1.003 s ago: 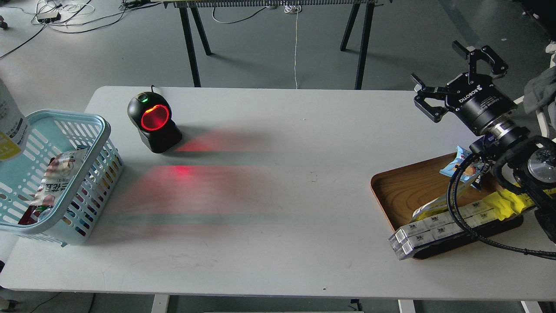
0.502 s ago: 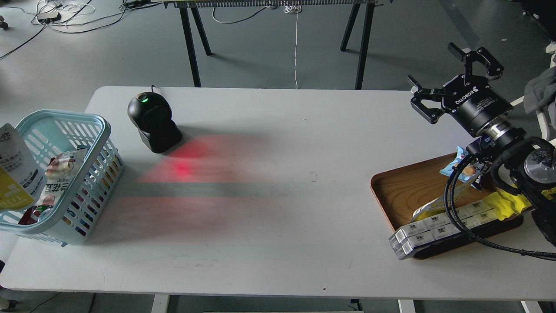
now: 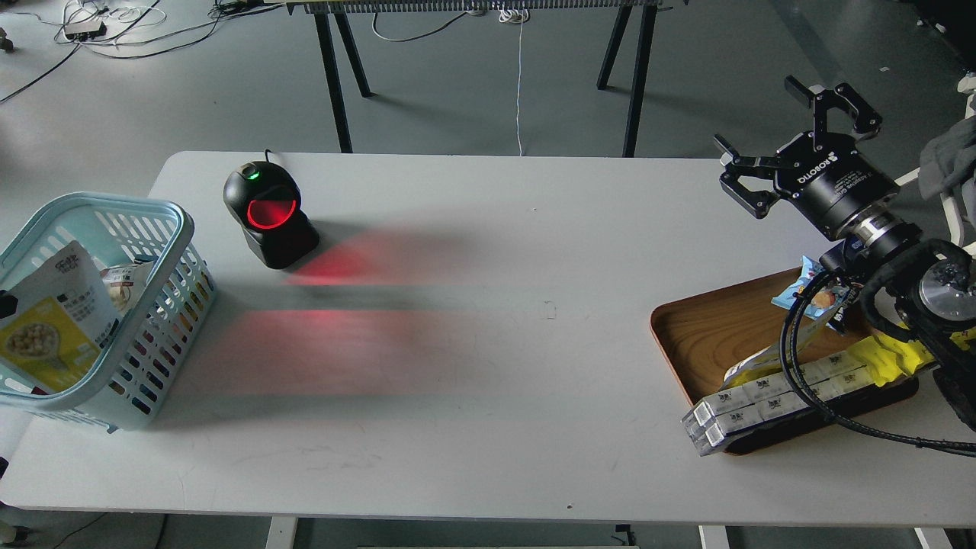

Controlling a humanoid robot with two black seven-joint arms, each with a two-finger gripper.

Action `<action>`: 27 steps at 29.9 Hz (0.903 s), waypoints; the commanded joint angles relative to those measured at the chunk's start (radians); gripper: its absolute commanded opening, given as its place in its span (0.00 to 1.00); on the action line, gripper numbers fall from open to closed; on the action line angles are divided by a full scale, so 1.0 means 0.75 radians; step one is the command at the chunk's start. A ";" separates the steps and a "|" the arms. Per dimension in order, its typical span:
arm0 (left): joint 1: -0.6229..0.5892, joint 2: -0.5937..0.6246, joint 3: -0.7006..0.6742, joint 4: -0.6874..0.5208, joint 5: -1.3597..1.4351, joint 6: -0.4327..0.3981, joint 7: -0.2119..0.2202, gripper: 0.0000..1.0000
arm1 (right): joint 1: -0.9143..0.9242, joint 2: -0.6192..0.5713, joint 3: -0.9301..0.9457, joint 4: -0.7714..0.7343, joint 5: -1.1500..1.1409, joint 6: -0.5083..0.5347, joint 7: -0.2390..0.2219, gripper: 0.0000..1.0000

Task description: Scan snack and place in basket

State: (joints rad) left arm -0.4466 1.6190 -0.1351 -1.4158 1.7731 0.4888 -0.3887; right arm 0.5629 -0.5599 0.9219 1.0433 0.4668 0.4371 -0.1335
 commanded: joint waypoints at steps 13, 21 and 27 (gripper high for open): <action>-0.216 0.126 -0.114 0.000 -0.122 0.000 -0.022 0.91 | 0.014 0.000 0.000 0.002 -0.015 -0.006 0.000 0.96; -0.776 0.008 -0.164 0.051 -0.588 -0.291 -0.022 0.92 | 0.049 -0.010 -0.002 0.006 -0.017 -0.045 -0.002 0.96; -0.957 -0.256 -0.164 0.096 -1.261 -0.572 0.115 0.95 | 0.061 -0.016 -0.004 0.006 -0.017 -0.061 0.000 0.96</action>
State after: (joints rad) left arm -1.1348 1.5029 -0.2578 -1.3613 1.0794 0.1363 -0.3584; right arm 0.6055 -0.5701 0.9190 1.0477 0.4540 0.3941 -0.1335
